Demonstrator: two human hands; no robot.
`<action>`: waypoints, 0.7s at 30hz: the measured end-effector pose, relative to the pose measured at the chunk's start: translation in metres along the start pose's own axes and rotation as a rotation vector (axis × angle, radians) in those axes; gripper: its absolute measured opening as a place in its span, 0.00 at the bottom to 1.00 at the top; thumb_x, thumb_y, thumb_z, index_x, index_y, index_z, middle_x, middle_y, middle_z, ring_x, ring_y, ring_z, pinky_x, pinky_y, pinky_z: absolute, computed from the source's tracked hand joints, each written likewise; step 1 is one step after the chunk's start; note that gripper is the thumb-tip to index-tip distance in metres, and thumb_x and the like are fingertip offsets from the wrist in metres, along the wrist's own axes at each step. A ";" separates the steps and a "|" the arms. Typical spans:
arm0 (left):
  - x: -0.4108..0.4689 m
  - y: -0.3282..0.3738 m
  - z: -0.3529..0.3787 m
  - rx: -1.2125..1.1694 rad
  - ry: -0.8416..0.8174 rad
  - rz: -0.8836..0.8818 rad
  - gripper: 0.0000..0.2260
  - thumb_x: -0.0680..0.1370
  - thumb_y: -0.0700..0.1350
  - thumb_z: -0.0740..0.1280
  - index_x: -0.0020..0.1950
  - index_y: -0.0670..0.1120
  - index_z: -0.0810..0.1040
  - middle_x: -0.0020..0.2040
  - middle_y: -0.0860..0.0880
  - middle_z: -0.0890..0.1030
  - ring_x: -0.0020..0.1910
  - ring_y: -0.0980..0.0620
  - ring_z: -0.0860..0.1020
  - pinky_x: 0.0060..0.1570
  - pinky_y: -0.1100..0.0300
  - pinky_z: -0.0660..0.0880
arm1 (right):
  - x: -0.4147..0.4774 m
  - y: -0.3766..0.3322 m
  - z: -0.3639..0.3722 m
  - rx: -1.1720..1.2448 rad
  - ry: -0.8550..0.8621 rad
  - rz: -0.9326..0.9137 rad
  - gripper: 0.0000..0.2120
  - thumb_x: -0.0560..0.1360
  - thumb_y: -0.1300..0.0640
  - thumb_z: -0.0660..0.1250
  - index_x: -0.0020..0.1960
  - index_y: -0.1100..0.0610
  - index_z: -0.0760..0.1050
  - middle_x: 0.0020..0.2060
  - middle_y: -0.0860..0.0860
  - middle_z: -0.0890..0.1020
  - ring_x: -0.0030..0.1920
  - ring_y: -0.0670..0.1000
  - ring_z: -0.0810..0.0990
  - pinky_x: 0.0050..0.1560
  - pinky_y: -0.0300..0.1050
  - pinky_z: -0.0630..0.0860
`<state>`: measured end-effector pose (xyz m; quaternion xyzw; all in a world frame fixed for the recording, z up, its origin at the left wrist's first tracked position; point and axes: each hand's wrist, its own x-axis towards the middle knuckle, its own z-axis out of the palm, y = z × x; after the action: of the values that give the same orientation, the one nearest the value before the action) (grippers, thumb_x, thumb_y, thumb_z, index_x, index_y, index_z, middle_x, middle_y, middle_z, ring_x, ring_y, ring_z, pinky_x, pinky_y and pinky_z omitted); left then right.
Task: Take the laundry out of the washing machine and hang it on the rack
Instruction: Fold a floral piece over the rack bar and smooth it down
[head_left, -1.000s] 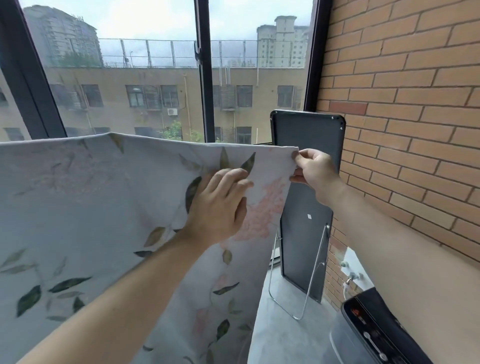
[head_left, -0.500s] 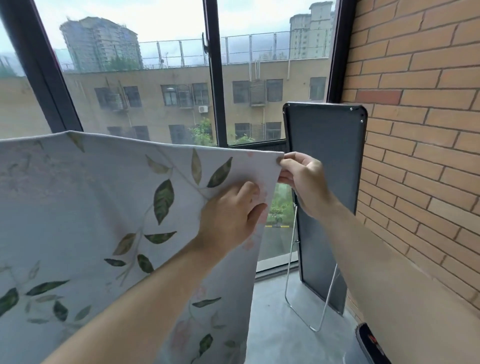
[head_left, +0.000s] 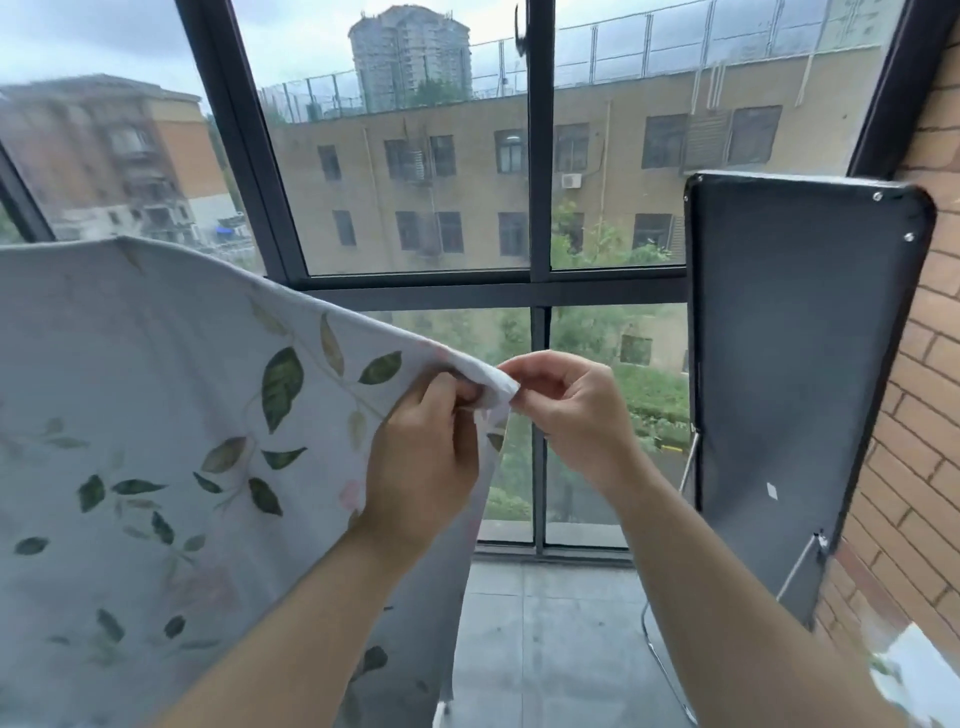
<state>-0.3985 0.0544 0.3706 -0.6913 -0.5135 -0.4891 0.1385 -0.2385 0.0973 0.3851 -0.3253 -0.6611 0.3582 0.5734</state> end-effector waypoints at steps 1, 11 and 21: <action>0.002 -0.005 -0.003 -0.022 0.001 -0.041 0.05 0.76 0.36 0.68 0.49 0.44 0.78 0.44 0.50 0.81 0.39 0.52 0.79 0.37 0.53 0.78 | 0.004 0.005 0.004 0.017 0.003 -0.008 0.12 0.72 0.70 0.73 0.46 0.54 0.85 0.39 0.47 0.87 0.40 0.45 0.85 0.42 0.37 0.79; 0.029 -0.040 -0.056 -0.079 -0.063 -0.405 0.09 0.77 0.40 0.68 0.50 0.52 0.84 0.44 0.59 0.84 0.45 0.61 0.80 0.43 0.72 0.73 | 0.046 0.055 0.092 -0.081 0.078 0.181 0.06 0.80 0.49 0.65 0.47 0.49 0.79 0.39 0.46 0.84 0.41 0.47 0.83 0.43 0.54 0.80; 0.062 -0.086 -0.132 0.007 -0.087 -0.405 0.09 0.74 0.57 0.71 0.41 0.53 0.83 0.29 0.59 0.78 0.28 0.61 0.75 0.27 0.71 0.67 | 0.109 0.018 0.192 0.182 0.026 -0.062 0.10 0.82 0.49 0.60 0.43 0.45 0.75 0.29 0.44 0.75 0.29 0.44 0.70 0.30 0.41 0.68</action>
<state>-0.5421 0.0355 0.4588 -0.5940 -0.6489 -0.4751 0.0175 -0.4432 0.1793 0.4105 -0.2558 -0.6280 0.3949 0.6199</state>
